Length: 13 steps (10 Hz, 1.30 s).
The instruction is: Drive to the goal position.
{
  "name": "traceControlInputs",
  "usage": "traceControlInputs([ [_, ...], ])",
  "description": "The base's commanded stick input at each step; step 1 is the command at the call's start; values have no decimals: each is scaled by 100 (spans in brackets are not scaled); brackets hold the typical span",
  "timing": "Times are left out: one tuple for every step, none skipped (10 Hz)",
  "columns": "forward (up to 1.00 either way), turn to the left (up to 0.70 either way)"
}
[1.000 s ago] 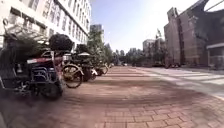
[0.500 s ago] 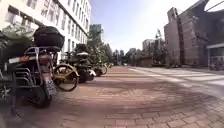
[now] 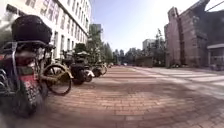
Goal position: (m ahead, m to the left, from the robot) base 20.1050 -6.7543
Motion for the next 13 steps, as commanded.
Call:
traceControlInputs([
  [70,0],
  [70,0],
  [70,0],
  [70,0],
  [70,0],
  [70,0],
  [70,0],
  [70,0],
  [70,0],
  [70,0],
  [70,0],
  [70,0],
  [70,0],
])
